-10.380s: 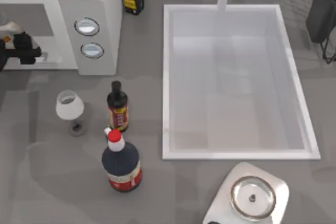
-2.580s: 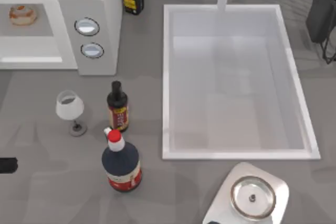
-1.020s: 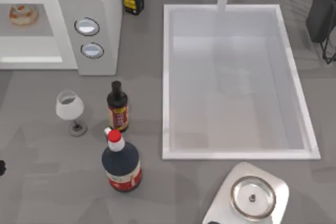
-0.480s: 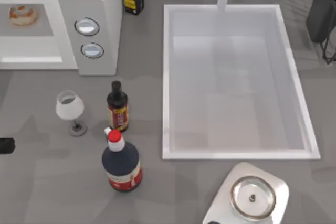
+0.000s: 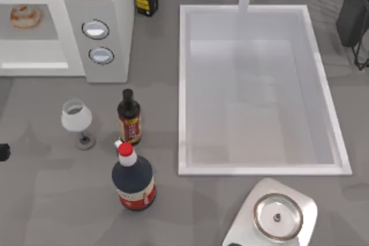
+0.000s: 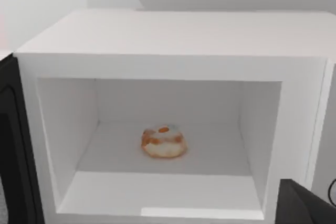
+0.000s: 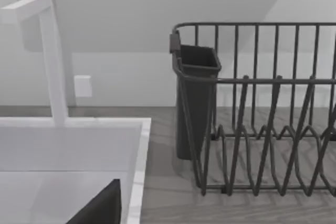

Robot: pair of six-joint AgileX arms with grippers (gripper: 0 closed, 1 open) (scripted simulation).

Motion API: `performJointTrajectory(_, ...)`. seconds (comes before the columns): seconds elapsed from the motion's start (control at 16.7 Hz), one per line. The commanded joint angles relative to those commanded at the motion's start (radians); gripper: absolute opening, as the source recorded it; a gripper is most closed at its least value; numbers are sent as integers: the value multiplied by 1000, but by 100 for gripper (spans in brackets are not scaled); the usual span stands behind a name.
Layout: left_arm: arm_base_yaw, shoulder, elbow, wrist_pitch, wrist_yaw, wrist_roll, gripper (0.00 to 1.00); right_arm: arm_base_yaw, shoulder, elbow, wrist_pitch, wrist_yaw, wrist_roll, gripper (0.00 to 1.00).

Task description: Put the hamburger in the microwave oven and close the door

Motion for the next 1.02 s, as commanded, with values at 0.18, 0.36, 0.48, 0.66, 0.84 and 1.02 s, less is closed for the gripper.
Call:
performJointTrajectory(0.18, 72, 79, 13, 63, 83, 1, 0, 0, 0, 0, 0, 0, 0, 100)
performJointTrajectory(0.36, 123, 127, 20, 105, 150, 2, 0, 0, 0, 0, 0, 0, 0, 100)
performJointTrajectory(0.48, 130, 133, 21, 111, 159, 3, 0, 0, 0, 0, 0, 0, 0, 100)
performJointTrajectory(0.66, 127, 130, 18, 108, 156, 4, 0, 0, 0, 0, 0, 0, 0, 100)
performJointTrajectory(0.84, 186, 195, 83, 55, 183, 55, 0, 0, 0, 0, 0, 0, 0, 100)
performJointTrajectory(1.02, 305, 355, 240, -62, 246, 167, 0, 0, 0, 0, 0, 0, 0, 100)
